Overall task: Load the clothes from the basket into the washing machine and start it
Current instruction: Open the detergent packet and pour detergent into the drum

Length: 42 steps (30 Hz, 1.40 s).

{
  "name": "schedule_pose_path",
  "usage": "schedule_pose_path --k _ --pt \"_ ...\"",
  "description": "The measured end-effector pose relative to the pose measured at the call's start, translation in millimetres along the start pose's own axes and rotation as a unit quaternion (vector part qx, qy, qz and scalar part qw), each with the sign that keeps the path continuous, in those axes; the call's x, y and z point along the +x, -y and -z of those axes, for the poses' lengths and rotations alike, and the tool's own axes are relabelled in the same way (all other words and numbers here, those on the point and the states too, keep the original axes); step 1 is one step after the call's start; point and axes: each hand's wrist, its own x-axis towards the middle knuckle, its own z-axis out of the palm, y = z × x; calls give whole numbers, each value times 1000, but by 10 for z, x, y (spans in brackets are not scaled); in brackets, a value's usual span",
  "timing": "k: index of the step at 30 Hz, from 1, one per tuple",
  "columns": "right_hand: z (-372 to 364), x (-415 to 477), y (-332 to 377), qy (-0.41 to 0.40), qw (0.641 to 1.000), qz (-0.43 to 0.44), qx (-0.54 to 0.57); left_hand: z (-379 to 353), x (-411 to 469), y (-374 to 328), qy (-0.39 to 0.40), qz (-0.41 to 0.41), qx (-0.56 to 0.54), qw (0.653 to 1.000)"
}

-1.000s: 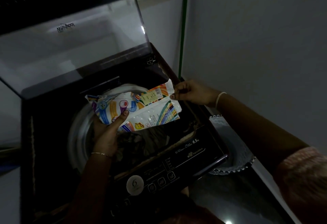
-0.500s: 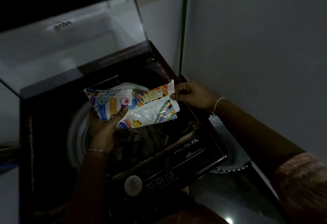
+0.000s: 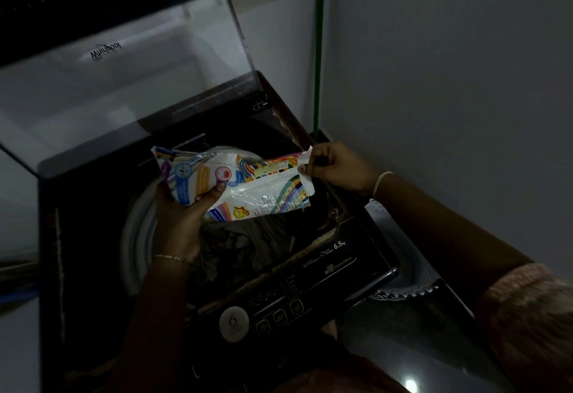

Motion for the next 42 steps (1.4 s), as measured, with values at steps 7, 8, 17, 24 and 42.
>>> schedule_pose_path --k 7,8,17,24,42 --pt "-44 -36 30 -16 999 -3 42 -114 -43 -117 -23 -29 12 999" --pt "-48 -30 27 -19 999 -4 46 -121 -45 -128 -25 -30 13 999" --pt "-127 -17 36 -75 993 -24 86 -155 28 -178 -44 -53 38 997" --pt "-187 3 -48 -94 990 -20 107 -124 96 -138 -52 -75 64 994" --pt "-103 -71 -4 -50 982 -25 179 -119 13 -220 -51 -89 98 990"
